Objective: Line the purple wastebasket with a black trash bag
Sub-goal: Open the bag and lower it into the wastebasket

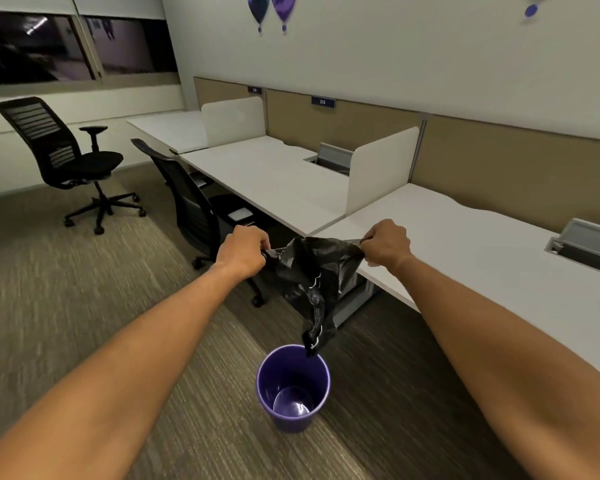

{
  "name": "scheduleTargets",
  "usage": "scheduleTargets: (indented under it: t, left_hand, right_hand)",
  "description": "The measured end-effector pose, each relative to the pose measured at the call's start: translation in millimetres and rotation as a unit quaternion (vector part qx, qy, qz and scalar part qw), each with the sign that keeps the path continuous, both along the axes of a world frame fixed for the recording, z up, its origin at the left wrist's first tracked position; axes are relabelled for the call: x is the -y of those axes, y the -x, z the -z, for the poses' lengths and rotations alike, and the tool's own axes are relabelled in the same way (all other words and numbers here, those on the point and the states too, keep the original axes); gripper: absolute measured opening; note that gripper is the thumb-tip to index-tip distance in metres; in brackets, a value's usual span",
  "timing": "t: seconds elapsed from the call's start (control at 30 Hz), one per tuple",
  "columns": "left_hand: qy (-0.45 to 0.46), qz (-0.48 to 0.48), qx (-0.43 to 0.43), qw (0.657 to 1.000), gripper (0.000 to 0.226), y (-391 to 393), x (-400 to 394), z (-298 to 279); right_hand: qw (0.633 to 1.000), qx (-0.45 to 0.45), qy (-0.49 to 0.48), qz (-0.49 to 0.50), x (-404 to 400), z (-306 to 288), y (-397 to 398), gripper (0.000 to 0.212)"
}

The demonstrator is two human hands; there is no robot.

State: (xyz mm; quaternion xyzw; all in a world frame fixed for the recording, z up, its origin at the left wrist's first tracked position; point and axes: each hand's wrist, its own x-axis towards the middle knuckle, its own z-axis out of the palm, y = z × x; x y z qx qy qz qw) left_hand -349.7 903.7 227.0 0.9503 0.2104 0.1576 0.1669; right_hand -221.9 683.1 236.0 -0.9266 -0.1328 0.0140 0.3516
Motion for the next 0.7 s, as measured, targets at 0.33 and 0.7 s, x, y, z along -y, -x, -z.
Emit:
scheduleTargets:
  t: [0.33,0.7]
  left_hand:
    - [0.125,0.03,-0.115,0.985,0.055,-19,17,-1]
    - [0.135,0.003,0.01,0.991,0.012,-42,18,-2]
  right_hand:
    - [0.973,-0.148,-0.153,-0.087,-42,-6,3,0.01]
    - [0.955,0.008,0.085,-0.285,-30,-18,-18,0.013]
